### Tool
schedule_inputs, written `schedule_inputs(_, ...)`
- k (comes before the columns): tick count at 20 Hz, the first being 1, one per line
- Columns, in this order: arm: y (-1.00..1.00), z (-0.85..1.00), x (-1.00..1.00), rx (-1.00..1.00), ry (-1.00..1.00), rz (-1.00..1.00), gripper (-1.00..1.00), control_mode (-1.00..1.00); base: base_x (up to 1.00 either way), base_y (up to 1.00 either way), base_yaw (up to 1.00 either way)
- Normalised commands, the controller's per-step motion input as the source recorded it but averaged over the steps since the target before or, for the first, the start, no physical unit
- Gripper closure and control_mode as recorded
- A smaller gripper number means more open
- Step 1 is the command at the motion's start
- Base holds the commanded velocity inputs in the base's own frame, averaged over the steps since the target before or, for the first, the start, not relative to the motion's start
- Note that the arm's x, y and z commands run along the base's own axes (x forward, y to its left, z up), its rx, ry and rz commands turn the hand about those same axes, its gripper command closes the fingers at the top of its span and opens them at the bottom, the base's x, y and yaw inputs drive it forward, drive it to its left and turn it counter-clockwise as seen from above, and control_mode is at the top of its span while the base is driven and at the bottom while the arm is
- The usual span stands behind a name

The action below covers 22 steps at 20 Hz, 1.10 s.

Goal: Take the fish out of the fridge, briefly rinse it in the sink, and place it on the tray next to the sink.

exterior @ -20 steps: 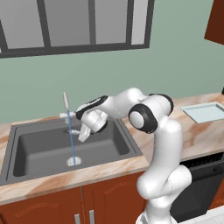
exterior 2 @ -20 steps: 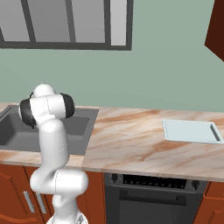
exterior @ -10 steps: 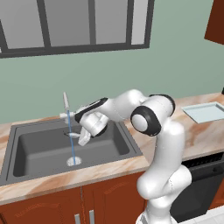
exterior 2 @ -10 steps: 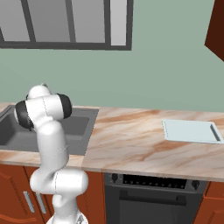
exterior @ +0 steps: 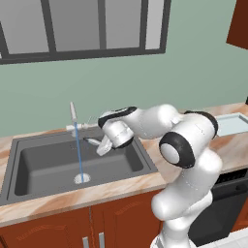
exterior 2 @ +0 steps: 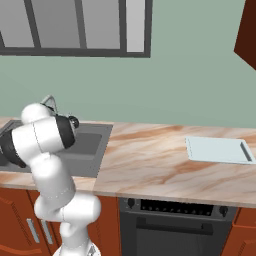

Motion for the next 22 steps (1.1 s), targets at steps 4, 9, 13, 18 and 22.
schedule_inputs(4, -0.68, 1.00, -0.35, 0.06, 0.13, -0.28, 1.00, -1.00, 0.00, 0.00, 0.00)
schedule_inputs(9, -0.62, 1.00, -0.43, 0.00, 0.11, -0.31, 1.00, -1.00, 0.00, 0.00, 0.00)
schedule_inputs(13, -0.37, 1.00, -0.20, 0.00, 0.13, -0.36, 1.00, -1.00, 0.00, 0.00, 0.00)
schedule_inputs(18, -0.21, 1.00, -0.14, -0.02, 0.14, -0.34, 1.00, -1.00, 0.00, 0.00, 0.00)
schedule_inputs(22, -0.37, 1.00, -0.54, -0.01, 0.10, -0.32, 1.00, -1.00, 0.00, 0.00, 0.00)
